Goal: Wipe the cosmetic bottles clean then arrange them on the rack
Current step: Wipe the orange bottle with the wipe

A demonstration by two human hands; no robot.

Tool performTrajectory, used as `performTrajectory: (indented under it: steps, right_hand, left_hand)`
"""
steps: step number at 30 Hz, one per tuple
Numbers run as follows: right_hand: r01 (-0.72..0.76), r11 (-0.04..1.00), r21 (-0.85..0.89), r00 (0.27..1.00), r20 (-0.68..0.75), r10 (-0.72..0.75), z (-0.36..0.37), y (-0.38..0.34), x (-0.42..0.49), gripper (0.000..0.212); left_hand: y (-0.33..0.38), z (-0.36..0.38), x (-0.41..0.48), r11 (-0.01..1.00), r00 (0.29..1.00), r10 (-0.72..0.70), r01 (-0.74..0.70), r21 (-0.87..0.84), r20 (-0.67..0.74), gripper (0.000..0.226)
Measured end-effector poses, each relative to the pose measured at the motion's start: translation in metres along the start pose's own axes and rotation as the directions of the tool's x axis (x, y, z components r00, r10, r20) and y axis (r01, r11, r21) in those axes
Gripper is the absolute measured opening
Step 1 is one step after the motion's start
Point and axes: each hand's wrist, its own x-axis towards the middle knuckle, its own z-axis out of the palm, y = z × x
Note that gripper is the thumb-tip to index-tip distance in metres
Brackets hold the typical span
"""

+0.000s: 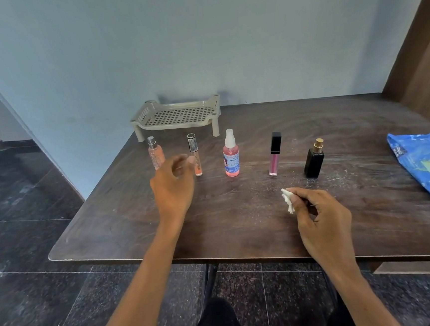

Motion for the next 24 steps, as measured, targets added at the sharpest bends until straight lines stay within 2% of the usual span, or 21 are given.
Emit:
performTrajectory:
  steps: [2,4,6,9,13,15,24]
  right_hand:
    - [-0.001,1.0,0.002,1.0,0.003,0.001,0.0,0.0,0.0,0.02]
    - [-0.005,1.0,0.003,1.0,0.003,0.005,-0.001,0.0,-0.001,0.02]
    - [-0.012,1.0,0.001,1.0,0.004,0.012,-0.001,0.0,-0.001,0.02]
    - [-0.014,1.0,-0.009,1.0,0.0,0.014,-0.001,0.0,-0.001,0.02]
    - [-0.012,1.0,0.006,1.0,-0.007,0.012,-0.002,-0.002,-0.001,0.02]
    - [-0.013,1.0,0.007,1.0,-0.008,0.013,-0.002,-0.003,-0.002,0.02]
    - [-0.015,1.0,-0.006,1.0,-0.002,0.015,-0.001,-0.003,-0.002,0.021]
  left_hand:
    - [0.006,-0.013,0.002,0.989,0.979,0.15,-0.146,0.037,-0.138,0.019]
    - [0.009,-0.027,0.016,0.949,0.919,0.311,-0.284,0.139,-0.244,0.018]
    - [0.009,-0.037,0.037,0.905,0.88,0.391,-0.315,0.287,-0.268,0.026]
    - [0.008,-0.044,0.063,0.881,0.937,0.313,-0.225,0.417,-0.156,0.036]
    - [0.007,-0.047,0.075,0.853,0.978,0.209,-0.18,0.489,-0.003,0.03]
    - [0.007,-0.047,0.075,0.848,0.986,0.163,-0.151,0.509,0.02,0.03]
    - [0.007,-0.056,0.085,0.852,0.99,0.121,-0.142,0.504,0.073,0.021]
